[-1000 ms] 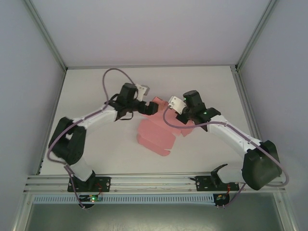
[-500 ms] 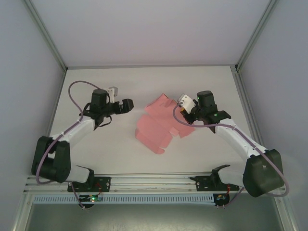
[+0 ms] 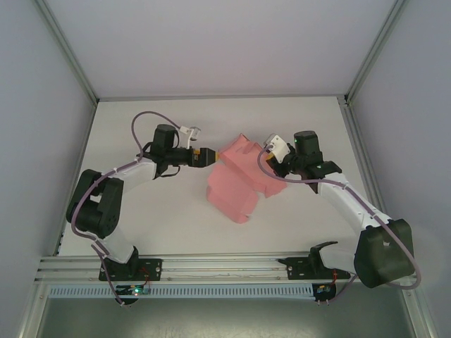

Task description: Assemble paper box

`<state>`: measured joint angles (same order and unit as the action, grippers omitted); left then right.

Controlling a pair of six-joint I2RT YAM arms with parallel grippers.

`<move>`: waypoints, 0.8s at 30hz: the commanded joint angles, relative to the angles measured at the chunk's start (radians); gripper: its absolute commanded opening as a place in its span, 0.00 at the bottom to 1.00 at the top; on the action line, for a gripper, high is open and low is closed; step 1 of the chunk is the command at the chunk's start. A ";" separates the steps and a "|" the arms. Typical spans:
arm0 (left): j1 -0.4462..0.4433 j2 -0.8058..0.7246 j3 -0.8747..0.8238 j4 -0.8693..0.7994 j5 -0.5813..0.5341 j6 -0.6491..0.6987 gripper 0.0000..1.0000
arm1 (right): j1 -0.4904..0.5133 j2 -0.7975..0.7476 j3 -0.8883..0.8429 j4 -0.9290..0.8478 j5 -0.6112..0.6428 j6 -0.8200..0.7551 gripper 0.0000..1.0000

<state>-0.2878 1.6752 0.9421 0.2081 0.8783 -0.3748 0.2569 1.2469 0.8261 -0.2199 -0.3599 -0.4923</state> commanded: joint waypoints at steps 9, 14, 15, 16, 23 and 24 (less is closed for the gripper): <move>-0.047 -0.054 -0.014 -0.109 -0.103 0.103 1.00 | -0.025 0.010 0.016 0.021 -0.081 0.034 0.00; -0.047 -0.179 -0.053 -0.201 -0.217 0.061 0.98 | -0.033 -0.009 0.018 0.001 -0.074 0.036 0.00; -0.051 -0.179 -0.057 -0.173 -0.188 0.040 0.95 | -0.034 -0.012 0.019 0.002 -0.086 0.047 0.00; -0.055 -0.170 -0.058 -0.142 -0.158 0.027 0.93 | -0.033 -0.013 0.019 0.008 -0.097 0.062 0.00; -0.080 -0.066 0.012 0.055 -0.013 0.012 0.76 | -0.036 0.009 0.037 -0.010 -0.123 0.081 0.00; -0.080 -0.072 0.026 -0.002 -0.015 0.052 0.75 | -0.038 0.014 0.044 -0.022 -0.111 0.074 0.00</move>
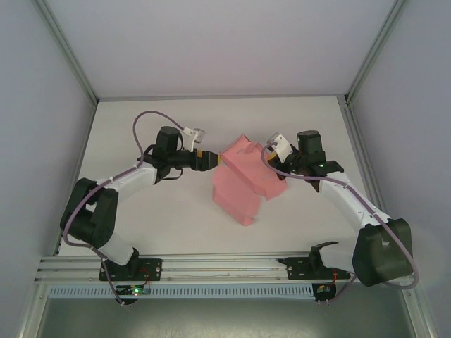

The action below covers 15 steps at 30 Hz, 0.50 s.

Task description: Assemble paper box

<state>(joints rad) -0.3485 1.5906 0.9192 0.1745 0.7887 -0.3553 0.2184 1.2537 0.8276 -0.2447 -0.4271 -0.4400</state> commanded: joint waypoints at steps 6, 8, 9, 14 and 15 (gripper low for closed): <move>-0.014 -0.128 0.022 -0.328 -0.124 0.253 0.86 | -0.022 0.027 0.065 -0.038 -0.014 -0.012 0.00; -0.009 -0.181 -0.024 -0.318 -0.154 0.244 0.91 | -0.022 0.034 0.072 -0.046 -0.027 -0.020 0.00; -0.009 -0.198 -0.043 -0.290 -0.154 0.228 0.93 | -0.022 0.035 0.074 -0.047 -0.039 -0.019 0.00; -0.009 -0.108 0.021 -0.182 -0.065 0.165 0.90 | -0.021 0.030 0.069 -0.029 -0.104 -0.013 0.00; -0.009 -0.074 0.046 -0.167 -0.043 0.163 0.87 | -0.021 0.030 0.071 -0.028 -0.114 -0.013 0.00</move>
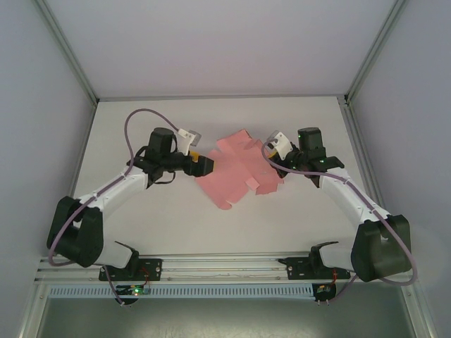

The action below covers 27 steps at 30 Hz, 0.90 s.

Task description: Assemble paper box

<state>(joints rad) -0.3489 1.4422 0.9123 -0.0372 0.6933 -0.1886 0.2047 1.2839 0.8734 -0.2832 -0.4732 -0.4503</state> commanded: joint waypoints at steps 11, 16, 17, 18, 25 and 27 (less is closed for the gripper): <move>0.019 0.204 0.218 0.021 0.076 0.118 0.62 | -0.012 0.038 0.070 -0.056 -0.119 -0.015 0.00; 0.019 0.252 0.262 -0.024 0.168 0.160 0.30 | -0.016 0.054 0.095 -0.058 -0.146 0.028 0.00; 0.019 0.258 0.258 0.000 0.171 0.150 0.22 | -0.018 0.060 0.100 -0.061 -0.169 0.044 0.00; 0.019 0.263 0.248 0.034 0.162 0.133 0.15 | -0.018 0.063 0.104 -0.063 -0.187 0.052 0.00; 0.017 0.239 0.146 0.161 0.089 0.143 0.00 | -0.051 0.095 0.105 -0.044 -0.246 0.182 0.00; 0.017 0.219 0.093 0.210 0.077 0.161 0.00 | -0.063 0.113 0.106 -0.047 -0.262 0.221 0.00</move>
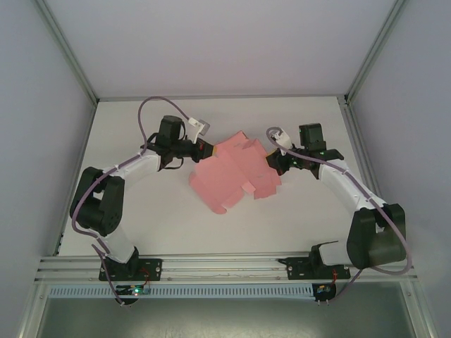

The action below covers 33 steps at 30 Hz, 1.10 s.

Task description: Assemble paper box

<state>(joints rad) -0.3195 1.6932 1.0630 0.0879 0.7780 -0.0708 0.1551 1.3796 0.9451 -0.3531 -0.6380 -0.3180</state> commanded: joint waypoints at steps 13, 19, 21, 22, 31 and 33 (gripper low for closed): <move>-0.222 -0.254 -0.287 0.245 -0.249 0.326 0.00 | -0.097 0.179 0.183 -0.156 -0.140 0.206 0.00; -0.300 -0.234 -0.279 0.264 -0.456 0.430 0.00 | -0.069 0.136 0.171 -0.162 -0.127 0.143 0.00; -0.337 -0.196 -0.230 0.238 -0.511 0.459 0.00 | -0.019 0.099 0.157 -0.168 -0.052 0.097 0.00; -0.361 -0.172 -0.199 0.203 -0.547 0.494 0.00 | 0.004 0.086 0.152 -0.168 -0.013 0.091 0.00; -0.484 -0.018 -0.124 0.242 -0.794 0.602 0.00 | 0.136 -0.009 0.073 -0.045 0.371 0.022 0.00; -0.485 -0.008 -0.125 0.253 -0.818 0.572 0.00 | 0.174 -0.046 0.033 0.007 0.463 -0.052 0.00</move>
<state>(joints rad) -0.7891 1.6733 0.9104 0.2806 0.0048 0.4976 0.2855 1.3891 1.0153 -0.4736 -0.3180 -0.2832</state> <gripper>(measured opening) 0.043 0.051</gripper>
